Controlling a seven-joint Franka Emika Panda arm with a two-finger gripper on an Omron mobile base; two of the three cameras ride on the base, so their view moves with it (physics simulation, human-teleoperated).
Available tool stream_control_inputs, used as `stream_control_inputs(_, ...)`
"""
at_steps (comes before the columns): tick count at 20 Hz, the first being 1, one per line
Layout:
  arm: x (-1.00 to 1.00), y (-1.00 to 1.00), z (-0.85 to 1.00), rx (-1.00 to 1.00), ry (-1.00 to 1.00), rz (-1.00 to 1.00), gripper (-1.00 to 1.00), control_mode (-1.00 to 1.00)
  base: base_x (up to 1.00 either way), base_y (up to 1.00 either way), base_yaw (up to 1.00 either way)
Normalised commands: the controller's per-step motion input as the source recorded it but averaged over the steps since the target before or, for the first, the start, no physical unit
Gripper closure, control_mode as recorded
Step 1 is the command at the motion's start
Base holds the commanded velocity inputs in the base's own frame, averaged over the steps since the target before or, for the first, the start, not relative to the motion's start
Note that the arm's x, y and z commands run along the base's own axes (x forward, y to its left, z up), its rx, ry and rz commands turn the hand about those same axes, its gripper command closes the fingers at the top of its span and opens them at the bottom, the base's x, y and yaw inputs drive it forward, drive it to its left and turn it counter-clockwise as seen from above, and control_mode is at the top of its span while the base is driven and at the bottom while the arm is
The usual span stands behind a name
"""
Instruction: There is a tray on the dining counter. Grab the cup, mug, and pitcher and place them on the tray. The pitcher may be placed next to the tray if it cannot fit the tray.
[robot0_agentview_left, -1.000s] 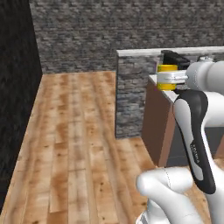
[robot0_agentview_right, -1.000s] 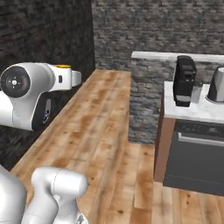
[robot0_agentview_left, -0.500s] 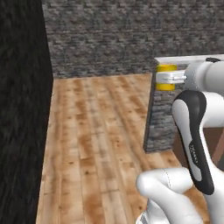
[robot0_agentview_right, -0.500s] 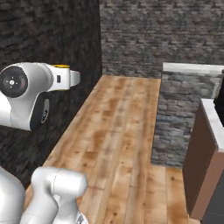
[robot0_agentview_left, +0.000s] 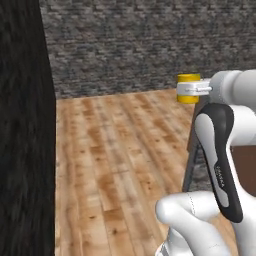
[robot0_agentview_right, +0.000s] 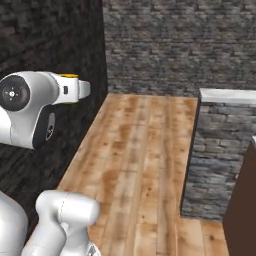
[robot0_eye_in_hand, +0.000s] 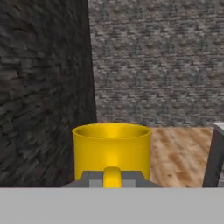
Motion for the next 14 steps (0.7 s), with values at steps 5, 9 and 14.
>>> stream_control_inputs(5, 0.0, 0.0, 0.0, 0.0, 0.0, 0.0, 1.0, 1.0, 1.0, 0.26, -0.27)
stream_control_inputs(9, 0.0, 0.0, 0.0, 0.0, 0.0, 0.0, 1.0, 1.0, 1.0, 0.22, -0.25)
stream_control_inputs(14, 0.0, 0.0, 0.0, 0.0, 0.0, 0.0, 1.0, 1.0, 1.0, 0.42, -0.22)
